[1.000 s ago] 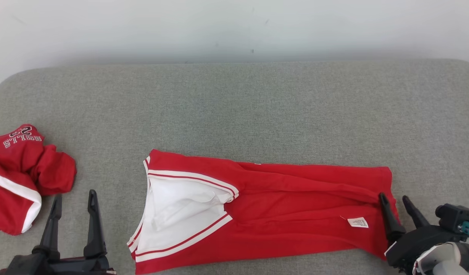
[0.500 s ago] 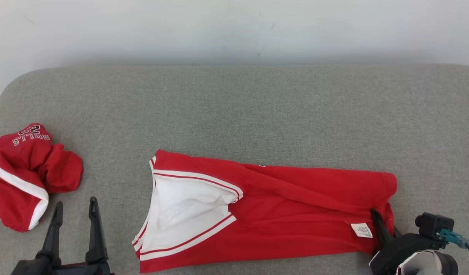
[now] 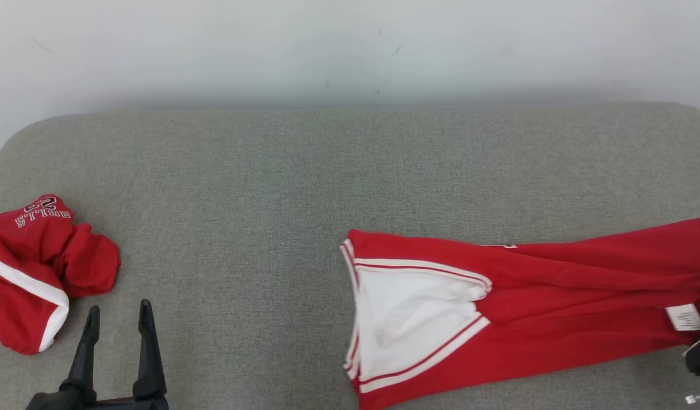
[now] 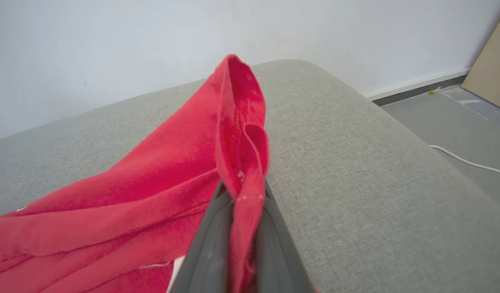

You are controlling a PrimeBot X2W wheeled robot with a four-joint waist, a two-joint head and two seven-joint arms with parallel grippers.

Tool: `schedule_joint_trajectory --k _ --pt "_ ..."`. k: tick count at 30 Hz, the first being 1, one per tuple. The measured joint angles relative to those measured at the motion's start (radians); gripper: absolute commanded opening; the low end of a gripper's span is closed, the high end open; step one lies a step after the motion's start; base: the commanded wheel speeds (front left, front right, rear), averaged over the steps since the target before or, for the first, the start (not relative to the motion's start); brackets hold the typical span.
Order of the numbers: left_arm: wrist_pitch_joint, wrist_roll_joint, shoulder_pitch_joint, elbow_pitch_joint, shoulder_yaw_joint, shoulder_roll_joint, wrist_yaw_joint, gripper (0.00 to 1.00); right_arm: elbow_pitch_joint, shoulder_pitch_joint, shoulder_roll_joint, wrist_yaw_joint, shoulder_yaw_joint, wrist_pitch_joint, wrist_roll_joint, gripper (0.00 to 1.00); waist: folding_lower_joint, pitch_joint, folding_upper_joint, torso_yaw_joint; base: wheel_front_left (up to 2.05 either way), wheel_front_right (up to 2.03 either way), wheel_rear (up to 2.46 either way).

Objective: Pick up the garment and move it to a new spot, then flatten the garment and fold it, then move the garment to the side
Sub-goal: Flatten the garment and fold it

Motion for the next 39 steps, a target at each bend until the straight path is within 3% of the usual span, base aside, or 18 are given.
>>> schedule_joint_trajectory --k 8,25,31,39 --pt "0.0 0.006 0.004 -0.005 -0.005 -0.001 0.0 1.0 -0.077 -0.001 -0.017 0.0 -0.043 0.022 -0.064 0.0 -0.0001 -0.008 0.0 -0.009 0.0 0.0 0.0" --pt "0.0 0.003 0.004 0.007 -0.024 -0.003 0.0 1.0 -0.481 0.06 0.258 0.0 0.159 0.186 -0.185 0.0 -0.0001 -0.007 0.0 0.015 0.0 0.0 0.0" --pt "0.0 -0.002 0.002 0.021 -0.035 -0.003 0.0 1.0 -0.483 0.067 0.344 0.0 0.247 0.211 -0.199 0.0 -0.0001 -0.008 0.0 0.029 0.0 0.0 0.0" --pt "0.0 -0.007 -0.008 0.031 -0.052 -0.003 0.0 1.0 -0.374 0.044 0.419 0.0 0.306 0.174 -0.183 0.0 0.0 -0.008 0.0 0.048 0.0 0.0 0.0"
